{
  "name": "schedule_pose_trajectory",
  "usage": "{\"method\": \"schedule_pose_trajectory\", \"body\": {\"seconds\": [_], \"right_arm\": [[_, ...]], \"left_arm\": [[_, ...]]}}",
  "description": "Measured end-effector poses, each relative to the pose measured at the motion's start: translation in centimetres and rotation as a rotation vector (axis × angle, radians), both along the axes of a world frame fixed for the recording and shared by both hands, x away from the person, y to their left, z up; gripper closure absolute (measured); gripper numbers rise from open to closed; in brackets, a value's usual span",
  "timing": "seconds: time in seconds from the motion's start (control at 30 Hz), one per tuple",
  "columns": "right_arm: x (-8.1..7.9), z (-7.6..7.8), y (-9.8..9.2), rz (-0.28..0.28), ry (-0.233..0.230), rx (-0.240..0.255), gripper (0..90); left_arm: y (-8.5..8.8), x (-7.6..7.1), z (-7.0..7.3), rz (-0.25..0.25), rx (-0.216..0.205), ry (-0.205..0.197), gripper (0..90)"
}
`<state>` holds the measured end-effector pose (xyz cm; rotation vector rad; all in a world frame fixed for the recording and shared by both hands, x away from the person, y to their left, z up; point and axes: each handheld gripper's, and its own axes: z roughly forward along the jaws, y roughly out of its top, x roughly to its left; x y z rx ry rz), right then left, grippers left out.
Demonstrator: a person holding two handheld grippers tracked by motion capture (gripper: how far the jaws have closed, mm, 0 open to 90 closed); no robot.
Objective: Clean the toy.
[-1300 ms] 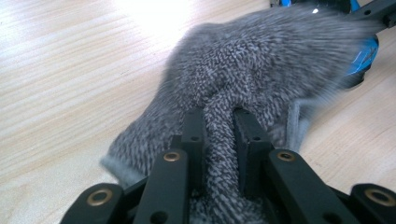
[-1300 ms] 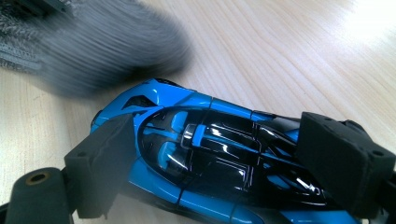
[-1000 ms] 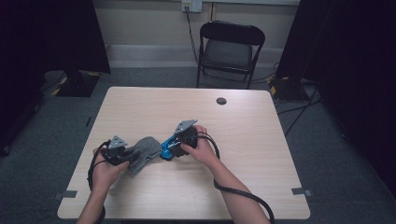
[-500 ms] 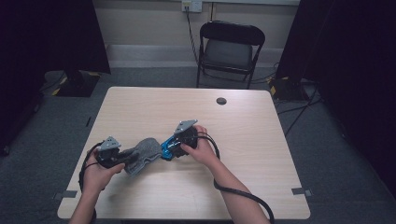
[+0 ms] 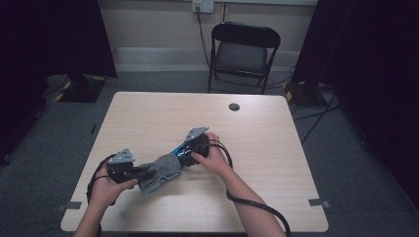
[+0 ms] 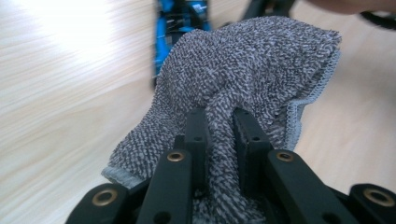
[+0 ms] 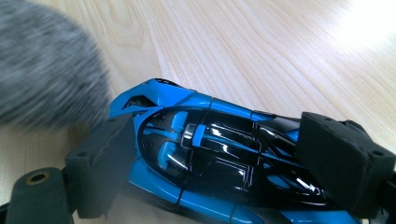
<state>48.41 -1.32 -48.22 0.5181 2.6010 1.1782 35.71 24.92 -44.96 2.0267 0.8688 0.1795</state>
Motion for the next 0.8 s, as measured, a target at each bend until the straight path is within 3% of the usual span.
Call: {"method": "schedule_pose_trajectory", "body": {"seconds": [0.53,0.7,0.8], "right_arm": [[0.0,0.0,0.0,0.002,0.002,-0.005,11.5],[0.0,0.0,0.0,0.001,0.001,-0.004,11.5],[0.0,0.0,0.0,0.003,0.002,-0.005,11.5]], "left_arm": [[-4.7,-1.2,-0.4,-0.210,0.052,0.024,77.7],[-5.8,-1.2,-1.0,-0.233,0.067,0.027,77.6],[-6.0,-1.0,-1.6,-0.237,0.103,0.030,77.5]]}}
